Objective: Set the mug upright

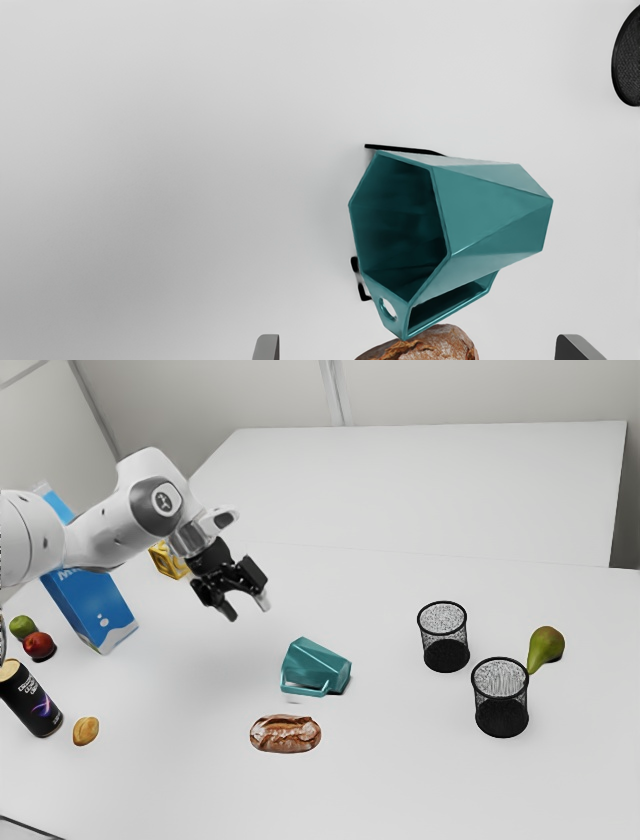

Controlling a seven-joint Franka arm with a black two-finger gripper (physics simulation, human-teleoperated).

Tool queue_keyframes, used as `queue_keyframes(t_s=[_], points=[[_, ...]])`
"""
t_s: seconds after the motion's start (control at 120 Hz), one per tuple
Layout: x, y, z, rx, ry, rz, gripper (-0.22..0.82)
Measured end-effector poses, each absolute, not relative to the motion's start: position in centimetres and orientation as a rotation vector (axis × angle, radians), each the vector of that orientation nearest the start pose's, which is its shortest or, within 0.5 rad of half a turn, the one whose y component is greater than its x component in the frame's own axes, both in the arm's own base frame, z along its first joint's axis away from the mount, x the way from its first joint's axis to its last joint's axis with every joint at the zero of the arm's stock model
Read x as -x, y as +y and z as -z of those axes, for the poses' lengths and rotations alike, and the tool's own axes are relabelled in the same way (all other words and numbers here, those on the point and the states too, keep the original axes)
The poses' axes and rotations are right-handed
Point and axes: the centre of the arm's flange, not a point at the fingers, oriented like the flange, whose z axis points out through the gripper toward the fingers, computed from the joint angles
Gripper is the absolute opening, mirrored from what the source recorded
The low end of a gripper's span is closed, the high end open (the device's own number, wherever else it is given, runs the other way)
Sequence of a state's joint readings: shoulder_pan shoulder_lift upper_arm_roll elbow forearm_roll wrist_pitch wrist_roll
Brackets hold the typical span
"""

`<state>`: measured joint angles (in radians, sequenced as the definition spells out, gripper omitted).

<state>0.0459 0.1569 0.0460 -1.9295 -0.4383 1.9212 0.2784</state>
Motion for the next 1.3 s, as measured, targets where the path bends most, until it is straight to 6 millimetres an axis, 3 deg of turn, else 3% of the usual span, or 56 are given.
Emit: queue_keyframes(t_s=[0.392, 0.558, 0.867, 1.3], points=[[-57.9, 1.5, -32.8, 3.737, 0.171, -0.090, 0.60], [-58.0, 0.8, -31.6, 3.776, 0.293, -0.052, 0.60], [-57.9, -0.1, -28.1, 3.927, 0.368, -0.016, 0.60], [-57.6, -2.2, -28.4, 3.980, 0.642, 0.048, 0.10]])
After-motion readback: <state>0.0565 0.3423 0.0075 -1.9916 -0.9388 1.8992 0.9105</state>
